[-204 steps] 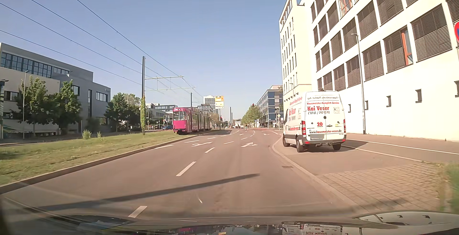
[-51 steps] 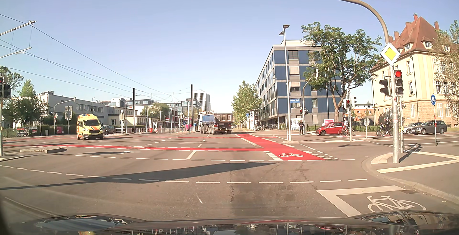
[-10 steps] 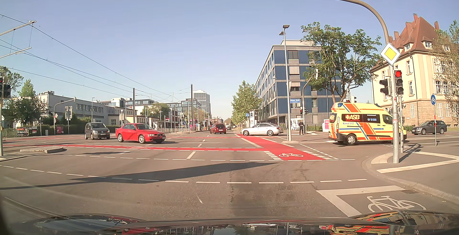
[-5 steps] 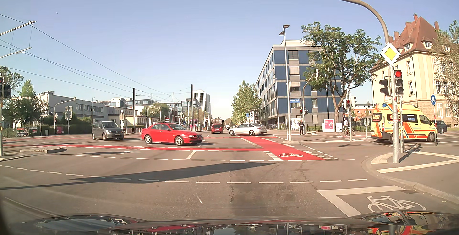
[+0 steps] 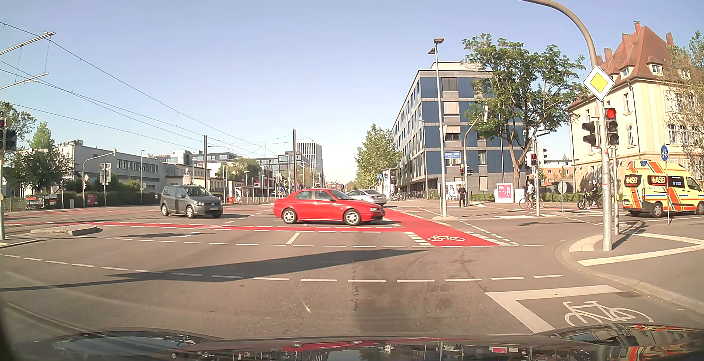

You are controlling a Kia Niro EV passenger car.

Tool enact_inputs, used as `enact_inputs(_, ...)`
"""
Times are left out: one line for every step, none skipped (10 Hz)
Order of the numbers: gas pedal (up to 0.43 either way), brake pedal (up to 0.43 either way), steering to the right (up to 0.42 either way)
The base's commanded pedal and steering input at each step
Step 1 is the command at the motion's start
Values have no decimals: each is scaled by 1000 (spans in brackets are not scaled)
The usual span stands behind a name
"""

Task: Follow the waypoints while adhering to traffic rules and regulations

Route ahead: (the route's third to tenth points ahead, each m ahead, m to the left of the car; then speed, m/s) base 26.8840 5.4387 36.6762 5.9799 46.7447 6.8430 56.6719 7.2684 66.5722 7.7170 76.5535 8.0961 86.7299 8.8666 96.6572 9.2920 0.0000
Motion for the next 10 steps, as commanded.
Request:
enact_inputs(0,177,-51)
enact_inputs(0,177,-51)
enact_inputs(0,177,-51)
enact_inputs(0,177,-51)
enact_inputs(0,177,-51)
enact_inputs(0,177,-51)
enact_inputs(0,177,-51)
enact_inputs(0,177,-51)
enact_inputs(0,177,-51)
enact_inputs(0,177,-51)
